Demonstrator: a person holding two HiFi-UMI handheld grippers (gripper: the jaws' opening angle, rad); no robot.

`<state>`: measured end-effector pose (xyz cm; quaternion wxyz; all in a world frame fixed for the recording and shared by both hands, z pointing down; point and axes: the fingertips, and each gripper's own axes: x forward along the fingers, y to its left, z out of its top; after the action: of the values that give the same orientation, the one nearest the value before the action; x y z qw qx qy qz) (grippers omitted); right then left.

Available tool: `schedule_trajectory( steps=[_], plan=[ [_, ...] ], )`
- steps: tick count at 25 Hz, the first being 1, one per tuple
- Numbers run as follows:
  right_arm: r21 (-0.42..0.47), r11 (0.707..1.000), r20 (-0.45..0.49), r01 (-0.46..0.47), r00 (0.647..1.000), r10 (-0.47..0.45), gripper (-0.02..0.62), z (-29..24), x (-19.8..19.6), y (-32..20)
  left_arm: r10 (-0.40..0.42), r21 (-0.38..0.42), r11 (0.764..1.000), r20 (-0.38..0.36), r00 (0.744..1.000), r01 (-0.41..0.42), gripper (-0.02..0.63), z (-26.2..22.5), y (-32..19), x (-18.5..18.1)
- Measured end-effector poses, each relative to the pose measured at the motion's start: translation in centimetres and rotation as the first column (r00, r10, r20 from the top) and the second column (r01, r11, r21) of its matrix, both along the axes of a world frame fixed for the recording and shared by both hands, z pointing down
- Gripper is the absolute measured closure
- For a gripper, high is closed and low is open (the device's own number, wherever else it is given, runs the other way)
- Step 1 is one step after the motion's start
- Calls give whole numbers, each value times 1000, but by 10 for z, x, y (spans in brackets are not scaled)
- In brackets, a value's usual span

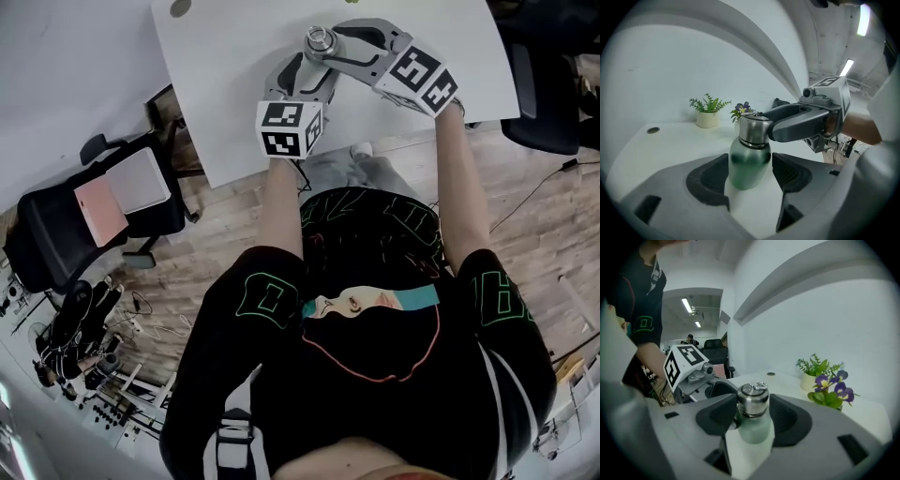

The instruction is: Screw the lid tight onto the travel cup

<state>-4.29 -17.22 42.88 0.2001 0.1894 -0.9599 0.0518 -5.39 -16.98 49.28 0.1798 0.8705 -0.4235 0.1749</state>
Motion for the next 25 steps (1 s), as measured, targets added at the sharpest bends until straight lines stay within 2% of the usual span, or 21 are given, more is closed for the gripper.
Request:
schedule_trajectory(
  steps=[5, 9, 14, 18, 21, 25],
  plan=[
    [0, 995, -5, 101, 995, -101, 371, 1, -4, -5, 79, -9, 997, 37, 996, -79, 281, 4, -7, 5],
    [9, 996, 22, 88, 996, -88, 376, -1, -1, -5, 99, 3, 995, 56, 994, -99, 291, 5, -10, 8],
    [-6, 996, 118, -86, 989, 86, 376, -2, -3, -8, 77, 37, 996, 62, 995, -79, 291, 5, -10, 6],
    [44, 971, 140, -234, 964, 226, 377, -1, -1, -4, 72, 49, 996, 73, 995, -76, 291, 6, -8, 7],
    [91, 930, 155, -357, 927, 341, 377, 1, -1, -2, 63, 58, 996, 80, 995, -68, 291, 7, -8, 7],
    [141, 849, 204, -509, 854, 478, 377, -1, 1, 0, 45, 74, 996, 83, 996, -51, 293, 6, -7, 8]
  ],
)
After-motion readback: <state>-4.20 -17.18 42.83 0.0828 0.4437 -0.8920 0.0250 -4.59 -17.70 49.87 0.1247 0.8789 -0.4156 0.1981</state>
